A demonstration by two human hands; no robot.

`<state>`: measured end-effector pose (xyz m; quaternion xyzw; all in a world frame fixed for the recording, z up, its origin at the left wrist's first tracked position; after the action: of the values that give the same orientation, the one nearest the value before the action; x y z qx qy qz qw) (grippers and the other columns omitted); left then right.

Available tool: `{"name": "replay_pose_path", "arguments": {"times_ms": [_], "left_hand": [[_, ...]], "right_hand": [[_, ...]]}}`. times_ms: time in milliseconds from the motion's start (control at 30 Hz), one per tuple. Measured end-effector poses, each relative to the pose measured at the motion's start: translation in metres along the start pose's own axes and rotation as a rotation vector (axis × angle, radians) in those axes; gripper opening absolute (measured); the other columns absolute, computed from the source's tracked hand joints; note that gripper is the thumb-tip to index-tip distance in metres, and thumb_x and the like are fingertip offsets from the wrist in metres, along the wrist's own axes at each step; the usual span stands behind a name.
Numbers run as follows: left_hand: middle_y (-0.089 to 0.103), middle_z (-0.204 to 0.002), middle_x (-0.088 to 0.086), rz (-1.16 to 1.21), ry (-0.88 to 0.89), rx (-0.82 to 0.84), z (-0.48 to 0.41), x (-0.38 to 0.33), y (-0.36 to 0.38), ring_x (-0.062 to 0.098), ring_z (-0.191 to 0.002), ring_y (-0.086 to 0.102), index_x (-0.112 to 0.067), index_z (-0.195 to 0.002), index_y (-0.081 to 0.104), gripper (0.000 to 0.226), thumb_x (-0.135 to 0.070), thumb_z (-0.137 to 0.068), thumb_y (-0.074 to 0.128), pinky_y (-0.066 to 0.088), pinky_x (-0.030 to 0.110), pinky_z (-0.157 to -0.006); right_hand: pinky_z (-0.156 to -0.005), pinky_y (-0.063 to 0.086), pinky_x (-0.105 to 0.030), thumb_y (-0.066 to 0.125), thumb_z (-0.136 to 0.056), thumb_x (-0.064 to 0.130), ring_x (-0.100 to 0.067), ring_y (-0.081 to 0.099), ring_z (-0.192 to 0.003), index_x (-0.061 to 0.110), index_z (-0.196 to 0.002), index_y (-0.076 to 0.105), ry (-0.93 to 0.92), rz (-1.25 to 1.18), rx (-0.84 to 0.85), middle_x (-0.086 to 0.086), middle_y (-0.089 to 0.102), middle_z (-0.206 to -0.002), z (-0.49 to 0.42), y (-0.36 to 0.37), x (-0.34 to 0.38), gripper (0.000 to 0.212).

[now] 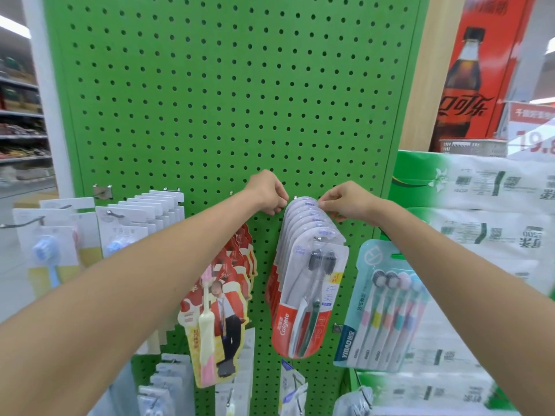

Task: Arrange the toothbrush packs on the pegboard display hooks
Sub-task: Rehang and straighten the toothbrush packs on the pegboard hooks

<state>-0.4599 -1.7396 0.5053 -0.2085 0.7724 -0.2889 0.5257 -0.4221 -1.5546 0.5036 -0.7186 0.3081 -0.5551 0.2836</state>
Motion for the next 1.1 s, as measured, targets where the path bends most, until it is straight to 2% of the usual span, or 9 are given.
{"name": "replay_pose_path", "arguments": {"times_ms": [200,433,567,633,733,867,967,1033,1100], "left_hand": [[0.071,-0.095,0.010,-0.047,0.018,-0.004,-0.004,-0.004,0.010,0.024,-0.091,0.071,-0.006,-0.085,0.068,0.005,-0.008,-0.090,0.067,0.060,0.033,-0.078],[0.073,-0.093,0.010,-0.055,0.032,0.013,-0.002,-0.003,0.007,0.020,-0.087,0.072,-0.003,-0.095,0.073,0.011,-0.011,-0.089,0.069,0.060,0.027,-0.071],[0.073,-0.092,0.011,-0.083,0.012,0.016,-0.002,-0.006,-0.004,0.023,-0.089,0.071,-0.002,-0.097,0.073,0.014,-0.012,-0.088,0.070,0.060,0.031,-0.076],[0.071,-0.098,0.013,-0.114,0.015,0.027,0.000,-0.007,-0.007,0.025,-0.092,0.070,0.000,-0.098,0.071,0.013,-0.010,-0.090,0.067,0.060,0.032,-0.078],[0.068,-0.106,0.018,-0.155,0.017,0.047,0.004,-0.005,-0.008,0.025,-0.084,0.071,0.005,-0.099,0.067,0.013,-0.006,-0.094,0.061,0.061,0.034,-0.075],[0.064,-0.116,0.020,-0.204,0.044,0.064,0.012,-0.009,-0.007,0.024,-0.077,0.068,0.007,-0.110,0.062,0.018,-0.004,-0.096,0.058,0.060,0.030,-0.068],[0.062,-0.125,0.020,-0.248,0.054,0.033,0.019,-0.012,-0.013,0.023,-0.076,0.068,0.006,-0.121,0.060,0.027,-0.002,-0.095,0.057,0.060,0.030,-0.068],[0.064,-0.123,0.020,-0.253,0.047,0.016,0.022,-0.011,-0.018,0.022,-0.074,0.069,0.005,-0.117,0.063,0.024,-0.003,-0.094,0.060,0.061,0.031,-0.069],[0.065,-0.119,0.021,-0.253,0.034,-0.002,0.027,-0.011,-0.023,0.021,-0.070,0.070,0.003,-0.106,0.066,0.016,-0.005,-0.093,0.062,0.061,0.033,-0.070]], "right_hand": [[-0.072,0.054,-0.026,0.059,-0.097,0.015,-0.016,0.057,-0.074,0.011,-0.094,0.070,0.002,0.022,0.002,-0.009,0.068,-0.090,0.000,0.002,-0.002,0.012],[-0.079,0.056,-0.032,0.059,-0.097,0.014,-0.017,0.058,-0.076,0.007,-0.099,0.071,0.009,0.028,0.018,-0.012,0.070,-0.093,-0.001,0.002,-0.002,0.015],[-0.087,0.056,-0.039,0.059,-0.097,0.014,-0.019,0.060,-0.079,0.005,-0.098,0.071,0.008,0.014,0.015,-0.015,0.072,-0.097,-0.001,0.001,-0.003,0.015],[-0.086,0.057,-0.040,0.060,-0.097,0.016,-0.020,0.060,-0.079,0.004,-0.098,0.072,0.005,0.014,0.019,-0.018,0.072,-0.100,-0.002,0.001,-0.003,0.017],[-0.083,0.057,-0.038,0.059,-0.097,0.015,-0.020,0.058,-0.077,0.004,-0.095,0.072,0.004,0.015,0.018,-0.020,0.071,-0.100,0.000,0.001,-0.001,0.017],[-0.076,0.053,-0.034,0.056,-0.099,0.018,-0.020,0.052,-0.076,0.011,-0.088,0.072,0.014,0.037,-0.001,-0.017,0.066,-0.089,0.007,0.002,0.005,0.021],[-0.079,0.045,-0.033,0.049,-0.102,0.024,-0.019,0.054,-0.080,0.003,-0.110,0.070,-0.004,0.086,-0.025,-0.023,0.066,-0.110,0.012,0.002,0.012,0.031],[-0.090,0.042,-0.031,0.045,-0.104,0.027,-0.020,0.061,-0.097,0.004,-0.130,0.060,-0.022,0.104,-0.036,-0.015,0.061,-0.130,0.018,0.001,0.021,0.038],[-0.102,0.038,-0.034,0.044,-0.104,0.028,-0.024,0.055,-0.119,0.005,-0.136,0.055,-0.040,0.118,-0.033,-0.012,0.054,-0.140,0.024,0.000,0.029,0.041]]}}
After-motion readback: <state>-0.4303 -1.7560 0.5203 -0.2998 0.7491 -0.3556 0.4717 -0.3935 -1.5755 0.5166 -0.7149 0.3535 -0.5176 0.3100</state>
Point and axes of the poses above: each hand's wrist, its own z-axis away from the middle knuckle, its own y-axis out of the palm, x = y × z, the point moved 3 cm from there along -z, towards the middle knuckle
